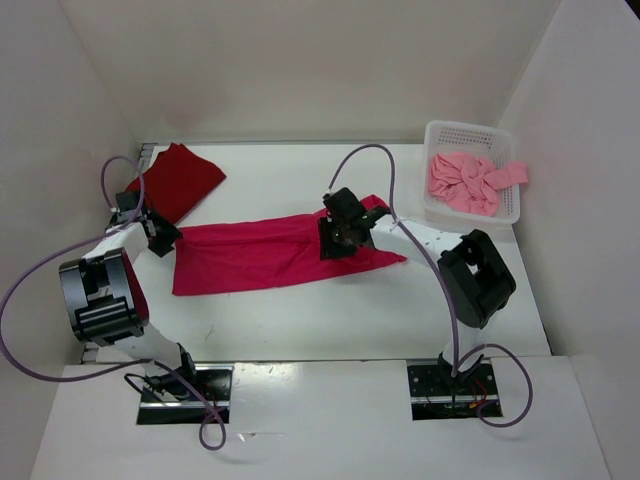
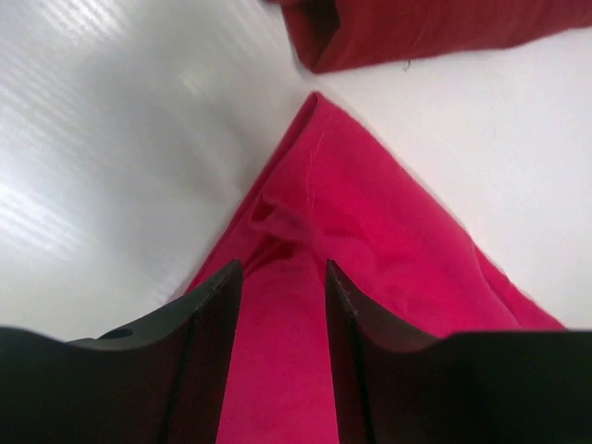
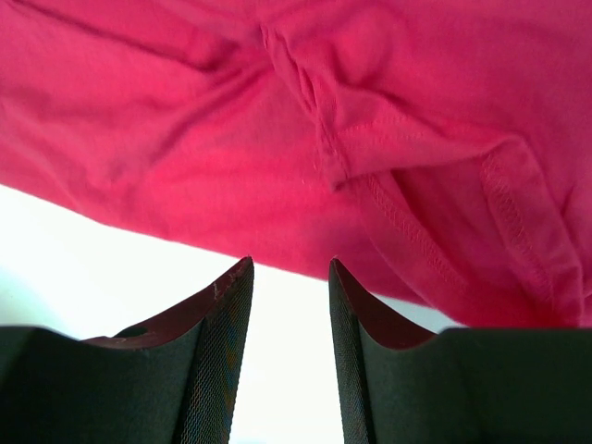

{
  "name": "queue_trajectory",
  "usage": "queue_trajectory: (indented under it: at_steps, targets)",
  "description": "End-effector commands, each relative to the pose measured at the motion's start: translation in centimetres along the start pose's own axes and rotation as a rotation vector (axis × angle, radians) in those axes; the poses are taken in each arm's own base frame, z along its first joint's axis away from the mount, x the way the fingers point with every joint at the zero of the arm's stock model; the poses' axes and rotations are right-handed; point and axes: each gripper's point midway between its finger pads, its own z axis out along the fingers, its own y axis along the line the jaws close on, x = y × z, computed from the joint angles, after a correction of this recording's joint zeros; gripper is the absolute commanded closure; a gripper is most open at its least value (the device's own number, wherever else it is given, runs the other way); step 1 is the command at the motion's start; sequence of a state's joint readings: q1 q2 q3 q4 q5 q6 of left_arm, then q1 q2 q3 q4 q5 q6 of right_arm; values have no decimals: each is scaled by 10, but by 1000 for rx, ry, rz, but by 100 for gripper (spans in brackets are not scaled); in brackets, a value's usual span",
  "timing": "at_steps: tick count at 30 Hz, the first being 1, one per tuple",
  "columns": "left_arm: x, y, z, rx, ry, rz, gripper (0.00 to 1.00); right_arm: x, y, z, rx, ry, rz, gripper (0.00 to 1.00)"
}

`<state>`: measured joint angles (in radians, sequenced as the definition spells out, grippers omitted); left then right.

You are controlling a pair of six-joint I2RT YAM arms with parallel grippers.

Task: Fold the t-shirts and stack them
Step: Fold the other side of the tshirt into a rectangle

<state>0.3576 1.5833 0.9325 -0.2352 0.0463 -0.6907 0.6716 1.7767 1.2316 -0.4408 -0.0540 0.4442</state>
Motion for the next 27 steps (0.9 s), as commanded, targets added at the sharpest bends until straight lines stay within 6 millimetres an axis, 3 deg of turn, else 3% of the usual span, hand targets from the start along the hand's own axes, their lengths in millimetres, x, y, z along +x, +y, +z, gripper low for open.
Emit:
queue_trajectory:
  at_steps: [1,6,12,14,20,23,27]
  targets:
    - [-32,-22,7,51,-63,-32,51,-13,11,-20,-57,-72,-6,56]
    - [-37,-26,24,50,-46,-45,53,-7,8,-21,-53,-64,-5,56]
    - [-32,-24,30,42,-20,-47,71,-1,5,-21,-48,-54,5,56]
    - [-30,-22,32,37,-13,-34,71,-3,1,-21,-26,-65,6,56]
    - [-25,-9,29,-14,-10,-2,52,-6,3,-22,-30,-74,-4,56]
    - [-19,-3,31,-29,-5,-2,52,-4,2,-19,-26,-65,-3,56]
    - [-17,-2,37,-29,14,-3,65,-4,2,-19,-26,-65,-3,56]
